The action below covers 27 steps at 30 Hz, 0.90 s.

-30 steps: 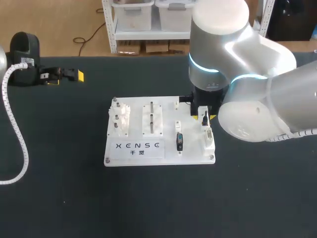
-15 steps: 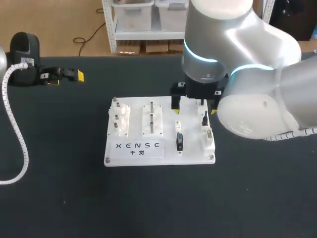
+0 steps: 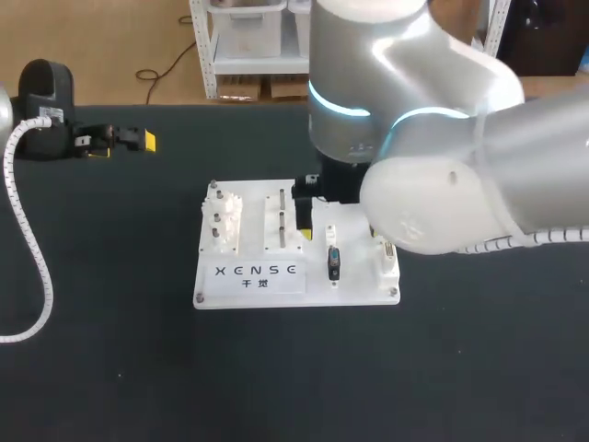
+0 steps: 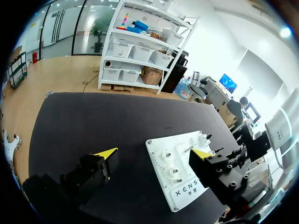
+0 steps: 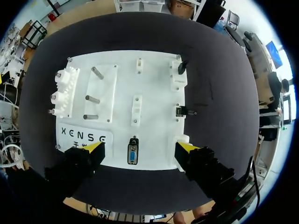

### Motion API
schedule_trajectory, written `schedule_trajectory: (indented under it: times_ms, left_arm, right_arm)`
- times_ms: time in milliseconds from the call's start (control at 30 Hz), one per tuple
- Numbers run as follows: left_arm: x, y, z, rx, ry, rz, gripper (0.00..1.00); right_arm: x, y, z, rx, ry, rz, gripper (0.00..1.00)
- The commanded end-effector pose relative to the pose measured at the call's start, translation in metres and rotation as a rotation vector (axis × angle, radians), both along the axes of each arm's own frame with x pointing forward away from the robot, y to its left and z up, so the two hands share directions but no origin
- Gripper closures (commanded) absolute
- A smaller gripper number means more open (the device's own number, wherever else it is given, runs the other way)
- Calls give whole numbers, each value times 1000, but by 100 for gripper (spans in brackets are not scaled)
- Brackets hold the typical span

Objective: Insert the USB connector, Ethernet cable, and multi-pin plug into their matching sockets one by one.

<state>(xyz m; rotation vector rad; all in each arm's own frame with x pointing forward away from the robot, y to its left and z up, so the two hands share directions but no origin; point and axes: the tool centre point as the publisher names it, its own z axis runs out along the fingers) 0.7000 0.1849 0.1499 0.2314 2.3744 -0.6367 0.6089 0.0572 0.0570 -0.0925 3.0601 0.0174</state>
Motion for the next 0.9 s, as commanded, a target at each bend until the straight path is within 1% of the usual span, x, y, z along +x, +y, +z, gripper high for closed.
schedule_trajectory:
  times_ms: [33, 133, 167, 233, 267, 900]
  left_arm:
    - [0, 0, 0, 0, 0, 0, 0]
    - [0, 0, 0, 0, 0, 0, 0]
    - [0, 0, 0, 0, 0, 0, 0]
    - [0, 0, 0, 0, 0, 0, 0]
    - [0, 0, 0, 0, 0, 0, 0]
    - [0, 0, 0, 0, 0, 0, 0]
  right_arm:
    - [-3, 3, -9, -7, 18, 10, 0]
    - [-6, 3, -12, -9, 23, 17, 0]
    - [-8, 3, -12, 8, 23, 30, 0]
    - [-8, 3, -11, 66, 44, 10, 0]
    - [-8, 3, -10, 77, 40, 17, 0]
    - [-8, 3, -10, 77, 40, 17, 0]
